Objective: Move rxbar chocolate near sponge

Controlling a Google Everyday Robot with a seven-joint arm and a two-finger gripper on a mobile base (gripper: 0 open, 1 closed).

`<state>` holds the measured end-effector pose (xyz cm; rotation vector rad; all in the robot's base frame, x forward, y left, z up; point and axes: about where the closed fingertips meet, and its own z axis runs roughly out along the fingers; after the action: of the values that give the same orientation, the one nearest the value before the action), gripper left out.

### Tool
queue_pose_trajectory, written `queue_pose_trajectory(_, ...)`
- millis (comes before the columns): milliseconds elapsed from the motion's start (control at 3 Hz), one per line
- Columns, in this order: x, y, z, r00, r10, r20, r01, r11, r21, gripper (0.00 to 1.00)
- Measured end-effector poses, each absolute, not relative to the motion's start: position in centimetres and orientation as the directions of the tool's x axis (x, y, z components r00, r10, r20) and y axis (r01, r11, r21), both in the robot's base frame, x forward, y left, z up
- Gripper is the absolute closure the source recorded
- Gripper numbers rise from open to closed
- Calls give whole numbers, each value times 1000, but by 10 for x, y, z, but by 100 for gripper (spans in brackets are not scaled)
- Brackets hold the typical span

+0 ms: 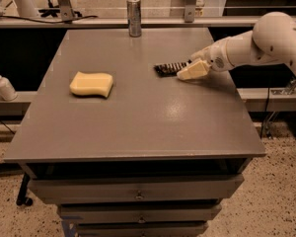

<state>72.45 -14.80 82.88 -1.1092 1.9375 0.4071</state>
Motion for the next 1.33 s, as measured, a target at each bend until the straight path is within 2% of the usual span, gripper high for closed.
queue_pose_trajectory(667, 724, -148, 832, -259, -544, -798, -819, 561, -117, 87)
queue_pose_trajectory(1000, 724, -148, 832, -259, -544, -798, -819, 561, -117, 100)
queue_pose_trajectory(1333, 724, -148, 832, -259, -544, -798, -819, 561, -117, 100)
